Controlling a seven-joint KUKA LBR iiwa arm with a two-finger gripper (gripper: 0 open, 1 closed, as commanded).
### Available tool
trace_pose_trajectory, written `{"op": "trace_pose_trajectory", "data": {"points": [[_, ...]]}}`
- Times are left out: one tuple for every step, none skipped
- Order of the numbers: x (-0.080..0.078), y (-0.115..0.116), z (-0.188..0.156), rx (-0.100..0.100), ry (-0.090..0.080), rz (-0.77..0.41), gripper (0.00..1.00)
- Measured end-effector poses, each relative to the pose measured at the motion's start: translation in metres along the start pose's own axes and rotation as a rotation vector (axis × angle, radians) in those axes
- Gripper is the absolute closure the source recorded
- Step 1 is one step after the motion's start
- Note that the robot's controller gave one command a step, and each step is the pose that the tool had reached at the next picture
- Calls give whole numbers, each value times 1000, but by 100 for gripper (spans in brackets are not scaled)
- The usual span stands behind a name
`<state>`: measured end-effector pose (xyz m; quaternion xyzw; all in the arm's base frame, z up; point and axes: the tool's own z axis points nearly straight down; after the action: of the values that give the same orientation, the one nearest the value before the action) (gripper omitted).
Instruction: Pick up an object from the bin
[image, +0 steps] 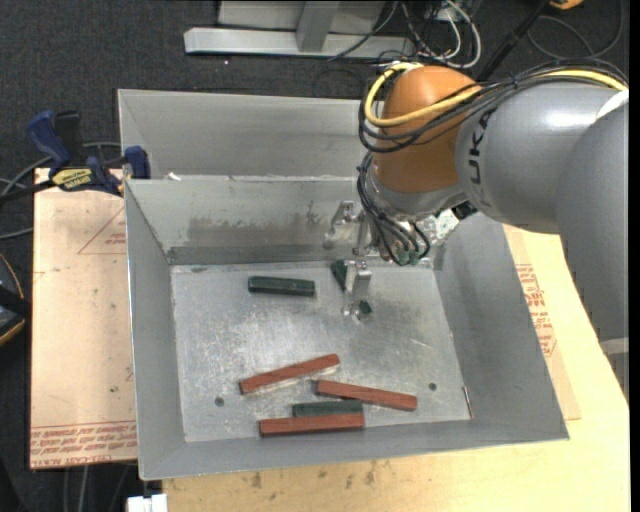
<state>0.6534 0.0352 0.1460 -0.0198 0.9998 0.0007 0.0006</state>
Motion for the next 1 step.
{"op": "trace_pose_trajectory", "data": {"points": [[0,0,0,0,-1,0,0]]}}
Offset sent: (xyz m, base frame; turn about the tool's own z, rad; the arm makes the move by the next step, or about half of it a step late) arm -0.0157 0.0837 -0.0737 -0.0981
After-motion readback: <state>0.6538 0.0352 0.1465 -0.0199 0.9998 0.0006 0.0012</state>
